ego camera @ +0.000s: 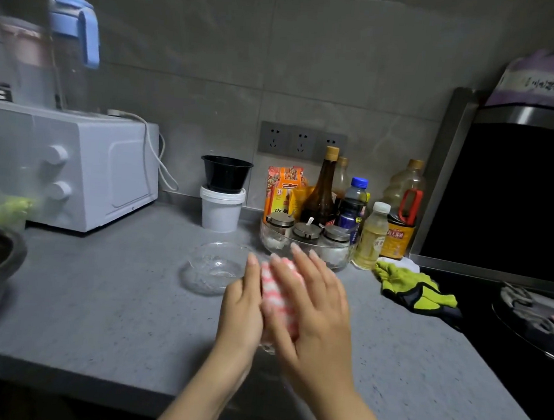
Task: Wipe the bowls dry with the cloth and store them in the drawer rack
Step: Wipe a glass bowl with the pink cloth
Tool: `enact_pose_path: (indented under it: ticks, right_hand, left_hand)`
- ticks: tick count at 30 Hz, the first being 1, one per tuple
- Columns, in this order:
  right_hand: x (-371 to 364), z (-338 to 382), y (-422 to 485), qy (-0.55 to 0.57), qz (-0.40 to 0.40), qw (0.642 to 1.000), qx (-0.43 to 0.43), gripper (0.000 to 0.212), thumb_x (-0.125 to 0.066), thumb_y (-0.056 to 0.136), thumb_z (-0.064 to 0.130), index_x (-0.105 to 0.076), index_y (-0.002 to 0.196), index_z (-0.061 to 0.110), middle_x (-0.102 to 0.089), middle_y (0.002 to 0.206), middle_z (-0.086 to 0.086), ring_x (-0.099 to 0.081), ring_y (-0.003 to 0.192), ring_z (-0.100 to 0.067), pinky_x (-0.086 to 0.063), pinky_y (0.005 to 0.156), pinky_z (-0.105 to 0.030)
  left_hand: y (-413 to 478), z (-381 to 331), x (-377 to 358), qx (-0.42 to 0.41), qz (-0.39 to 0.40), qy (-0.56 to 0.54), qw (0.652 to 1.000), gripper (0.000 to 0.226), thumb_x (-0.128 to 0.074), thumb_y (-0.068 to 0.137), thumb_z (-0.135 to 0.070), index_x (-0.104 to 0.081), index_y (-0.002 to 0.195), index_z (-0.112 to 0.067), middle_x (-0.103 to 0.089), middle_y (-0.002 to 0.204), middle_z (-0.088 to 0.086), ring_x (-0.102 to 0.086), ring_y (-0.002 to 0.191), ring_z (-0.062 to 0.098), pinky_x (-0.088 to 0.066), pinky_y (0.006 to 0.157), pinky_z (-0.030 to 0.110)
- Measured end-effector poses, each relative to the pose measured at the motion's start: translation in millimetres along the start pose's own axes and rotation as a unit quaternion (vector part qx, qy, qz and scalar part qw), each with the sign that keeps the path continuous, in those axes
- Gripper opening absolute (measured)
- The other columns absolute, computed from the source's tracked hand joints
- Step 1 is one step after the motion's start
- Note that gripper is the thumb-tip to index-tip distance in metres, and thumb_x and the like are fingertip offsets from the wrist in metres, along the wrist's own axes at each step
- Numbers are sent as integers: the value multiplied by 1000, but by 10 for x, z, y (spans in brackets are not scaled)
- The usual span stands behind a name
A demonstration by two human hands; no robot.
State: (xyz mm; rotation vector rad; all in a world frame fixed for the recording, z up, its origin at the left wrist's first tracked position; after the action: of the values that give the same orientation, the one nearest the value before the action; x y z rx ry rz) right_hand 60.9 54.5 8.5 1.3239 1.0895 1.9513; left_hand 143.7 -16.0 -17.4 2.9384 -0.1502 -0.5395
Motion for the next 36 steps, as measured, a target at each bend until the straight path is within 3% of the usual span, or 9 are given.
enact_pose_path:
  ticks: [4,7,11,14,16,20,24,29,36]
  right_hand:
    - [71,-257,188,185,-6,973,-138,38,-33,95,46,-60,121,39,-58,125,18,-50,120,-2,-46,97,-39]
    - [85,-265,88,292,-24,943,-160,39,-29,97,45,-54,126,42,-54,131,19,-46,126,-3,-41,104,-36]
    - [23,8,-211,139,-2,988,-73,43,-23,100,47,-28,142,48,-20,154,18,-18,144,-10,-24,112,-44]
    - [76,13,-28,42,-3,999,-5,42,-27,100,46,-42,138,39,-37,147,10,-31,138,-12,-35,107,-43]
    - [147,-83,152,93,-1,995,-41,38,-32,98,44,-56,127,36,-55,129,13,-49,120,-5,-47,92,-33]
    - [60,-296,221,375,12,906,-196,32,-42,94,36,-67,108,22,-69,102,6,-64,94,-6,-50,71,-14]
    - [-53,-533,104,437,21,826,-356,44,-56,89,44,-66,83,2,-67,74,-12,-62,67,-22,-48,66,-31]
    - [85,-459,253,372,68,880,-287,45,-52,93,30,-52,50,20,-46,46,6,-35,41,-3,-27,44,-17]
    - [115,-214,240,317,55,928,-186,39,-48,97,38,-64,68,17,-60,58,6,-52,54,-1,-39,52,-21]
  left_hand:
    - [-96,-164,-44,-77,6,54,996,53,-43,88,-50,-50,46,-18,-49,42,-5,-48,42,4,-40,49,16]
    - [-85,-169,37,-73,-41,32,996,53,-47,93,-41,-41,48,-14,-37,38,-7,-34,37,1,-31,42,12]
    - [-19,-136,96,-69,-46,2,997,51,-46,96,-36,-42,51,-13,-40,38,-7,-37,38,2,-33,43,12]
    - [3,-145,26,-58,12,23,998,46,-47,96,-35,-61,58,-14,-61,51,-2,-58,50,9,-45,52,20]
    - [-15,-191,-5,-64,33,44,996,49,-47,97,-34,-55,53,-14,-54,43,-5,-50,42,5,-41,45,17]
    - [32,-171,107,-49,-14,35,998,52,-49,96,-34,-38,49,-15,-36,39,-9,-35,38,3,-32,43,13]
    - [124,100,198,16,9,-2,1000,45,-53,90,-48,-63,82,-4,-61,78,15,-58,74,26,-52,81,43]
    - [141,-106,124,-64,85,129,986,45,-42,98,-34,-65,64,-17,-66,60,0,-62,59,7,-46,63,21]
    - [54,-309,18,-217,60,208,952,59,-51,97,-28,-31,42,-21,-23,40,-8,-22,44,8,-20,51,31]
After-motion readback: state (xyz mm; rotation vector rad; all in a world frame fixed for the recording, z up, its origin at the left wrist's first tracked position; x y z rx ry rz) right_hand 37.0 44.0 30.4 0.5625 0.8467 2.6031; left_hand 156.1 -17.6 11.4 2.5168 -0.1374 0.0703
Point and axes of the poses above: each hand's wrist, its own y-axis towards the middle knuckle, its own x-axis out of the back of the hand, z = x × y, the point moved 6 cm from there along y, towards the middle knuckle
